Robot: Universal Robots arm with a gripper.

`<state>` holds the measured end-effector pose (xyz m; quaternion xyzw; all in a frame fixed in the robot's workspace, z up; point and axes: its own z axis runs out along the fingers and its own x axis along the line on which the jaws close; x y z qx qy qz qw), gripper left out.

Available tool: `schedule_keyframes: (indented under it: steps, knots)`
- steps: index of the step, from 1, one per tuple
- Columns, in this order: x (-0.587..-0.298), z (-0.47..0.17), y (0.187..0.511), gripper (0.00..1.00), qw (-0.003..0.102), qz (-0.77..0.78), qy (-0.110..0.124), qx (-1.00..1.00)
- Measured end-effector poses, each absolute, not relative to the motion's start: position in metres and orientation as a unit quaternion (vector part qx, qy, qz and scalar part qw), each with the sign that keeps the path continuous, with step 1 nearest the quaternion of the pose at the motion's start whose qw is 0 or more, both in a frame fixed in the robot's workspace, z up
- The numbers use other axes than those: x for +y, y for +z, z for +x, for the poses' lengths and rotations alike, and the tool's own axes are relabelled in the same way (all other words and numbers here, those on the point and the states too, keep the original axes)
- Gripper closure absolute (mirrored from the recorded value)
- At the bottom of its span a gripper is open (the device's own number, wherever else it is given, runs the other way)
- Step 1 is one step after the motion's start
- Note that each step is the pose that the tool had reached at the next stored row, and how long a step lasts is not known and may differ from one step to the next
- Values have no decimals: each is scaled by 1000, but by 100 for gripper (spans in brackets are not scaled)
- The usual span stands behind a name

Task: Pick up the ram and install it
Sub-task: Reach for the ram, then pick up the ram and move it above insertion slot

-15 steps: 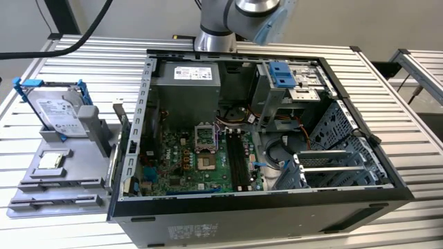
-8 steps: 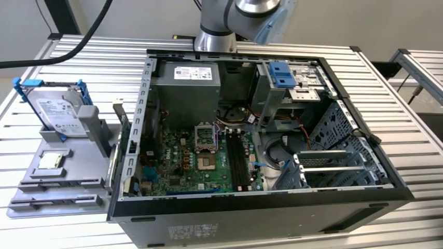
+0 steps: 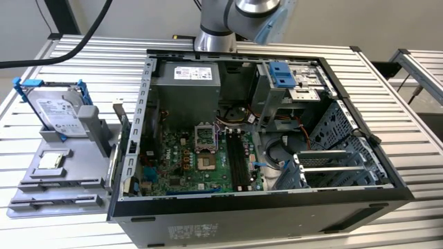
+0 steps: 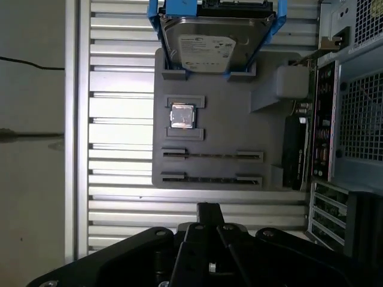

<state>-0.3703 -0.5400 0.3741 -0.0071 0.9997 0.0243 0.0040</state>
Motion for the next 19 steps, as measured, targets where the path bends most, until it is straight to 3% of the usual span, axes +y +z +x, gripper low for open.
schedule_keyframes:
  steps: [19]
  knots:
    - [-540, -370, 374, 100, 2, -106, 23, 994]
